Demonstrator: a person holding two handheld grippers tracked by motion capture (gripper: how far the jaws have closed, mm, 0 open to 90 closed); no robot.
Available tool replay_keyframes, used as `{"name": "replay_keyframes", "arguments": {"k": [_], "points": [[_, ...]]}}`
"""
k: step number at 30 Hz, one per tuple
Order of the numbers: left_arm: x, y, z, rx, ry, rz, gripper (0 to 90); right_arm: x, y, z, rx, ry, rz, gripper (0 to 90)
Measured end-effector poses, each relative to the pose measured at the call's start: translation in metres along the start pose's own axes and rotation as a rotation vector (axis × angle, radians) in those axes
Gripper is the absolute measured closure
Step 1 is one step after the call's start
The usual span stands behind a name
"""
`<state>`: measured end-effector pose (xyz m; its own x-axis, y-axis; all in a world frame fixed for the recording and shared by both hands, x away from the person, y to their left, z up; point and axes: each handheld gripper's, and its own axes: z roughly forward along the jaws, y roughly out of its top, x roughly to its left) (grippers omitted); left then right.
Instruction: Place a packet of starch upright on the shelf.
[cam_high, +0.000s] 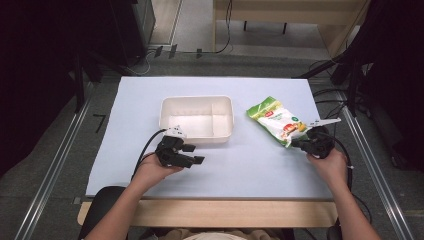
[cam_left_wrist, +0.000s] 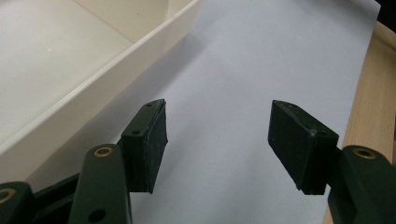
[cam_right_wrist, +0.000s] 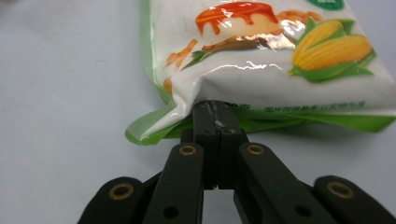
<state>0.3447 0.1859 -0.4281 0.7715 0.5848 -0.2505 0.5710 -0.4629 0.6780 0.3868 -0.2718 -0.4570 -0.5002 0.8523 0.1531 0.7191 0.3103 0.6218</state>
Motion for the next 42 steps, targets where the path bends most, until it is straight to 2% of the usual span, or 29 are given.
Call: {"name": "replay_keyframes", "arguments": {"k": [3,9,10,21,26,29,30,34,37,41,42], "points": [[0.001,0.000,0.000,0.001,0.003,-0.004,38.2,0.008,0.004,0.005,-0.005,0.010,-0.027,90.0],[0.002,0.000,0.000,-0.003,0.001,-0.008,38.3,0.021,0.014,0.017,-0.018,0.027,-0.046,90.0],[0.001,0.000,0.000,-0.002,0.002,-0.007,38.3,0.028,0.019,0.021,-0.017,0.028,-0.059,90.0],[0.002,0.000,0.000,-0.002,0.003,-0.009,38.3,0.046,0.039,0.039,-0.010,0.053,-0.066,90.0],[0.002,-0.001,-0.001,-0.002,0.002,-0.009,38.3,0.043,0.042,0.041,-0.011,0.076,-0.057,90.0],[0.002,-0.001,-0.003,-0.009,0.003,-0.011,38.3,0.042,0.043,0.032,-0.031,0.080,-0.057,90.0],[0.003,-0.001,-0.003,-0.009,0.004,-0.010,38.3,0.041,0.045,0.022,-0.054,0.077,-0.052,90.0],[0.002,-0.001,-0.002,-0.008,0.007,-0.007,38.4,0.036,0.051,0.010,-0.080,0.045,-0.046,88.1],[0.001,-0.001,-0.002,-0.008,0.003,-0.001,38.5,0.030,0.060,0.005,-0.081,0.047,-0.030,86.5],[0.001,-0.001,-0.003,-0.010,0.003,0.002,38.5,0.023,0.071,0.005,-0.078,0.024,-0.022,84.8],[0.001,-0.001,-0.003,-0.004,0.003,0.007,38.5,0.017,0.077,0.007,-0.084,0.029,0.003,83.6]]}}
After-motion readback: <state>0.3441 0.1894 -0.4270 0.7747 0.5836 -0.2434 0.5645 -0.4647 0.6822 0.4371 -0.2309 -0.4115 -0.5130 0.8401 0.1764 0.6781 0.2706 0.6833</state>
